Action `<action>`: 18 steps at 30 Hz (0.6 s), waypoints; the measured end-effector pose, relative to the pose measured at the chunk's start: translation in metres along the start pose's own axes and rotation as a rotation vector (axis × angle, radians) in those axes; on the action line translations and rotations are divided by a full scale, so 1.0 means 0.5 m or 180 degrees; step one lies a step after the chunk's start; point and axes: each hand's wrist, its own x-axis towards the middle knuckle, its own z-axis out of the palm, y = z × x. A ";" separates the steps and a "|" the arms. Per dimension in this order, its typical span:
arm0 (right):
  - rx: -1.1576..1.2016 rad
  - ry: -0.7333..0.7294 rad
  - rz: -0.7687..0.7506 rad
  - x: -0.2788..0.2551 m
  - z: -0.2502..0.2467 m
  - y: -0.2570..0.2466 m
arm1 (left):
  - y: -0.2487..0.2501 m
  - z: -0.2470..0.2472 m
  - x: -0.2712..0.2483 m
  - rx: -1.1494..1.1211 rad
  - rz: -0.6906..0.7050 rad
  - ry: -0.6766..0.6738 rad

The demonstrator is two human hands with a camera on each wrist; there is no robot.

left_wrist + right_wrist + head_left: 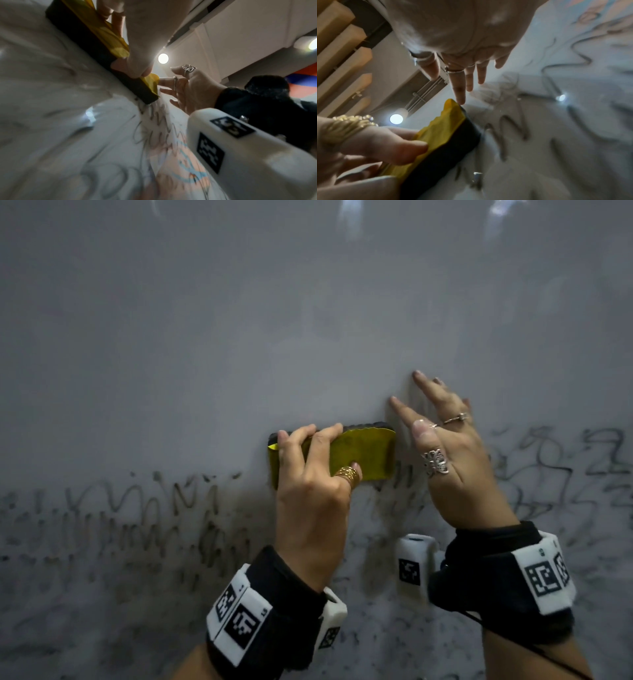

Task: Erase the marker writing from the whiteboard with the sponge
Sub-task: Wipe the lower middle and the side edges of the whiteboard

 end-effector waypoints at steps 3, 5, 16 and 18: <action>-0.0275 -0.0021 -0.0484 -0.003 -0.015 0.016 | 0.006 0.001 0.002 0.0033 0.0113 -0.0039; -0.0415 0.0104 -0.0808 -0.017 -0.022 0.026 | 0.000 -0.011 0.000 0.0021 0.0205 -0.0116; -0.0094 0.0013 -0.0940 -0.052 0.053 -0.012 | -0.050 -0.071 0.012 -0.0958 0.0415 -0.0326; -0.0135 -0.0106 -0.1004 -0.053 0.065 -0.023 | -0.055 -0.080 0.019 -0.1147 0.0334 -0.0494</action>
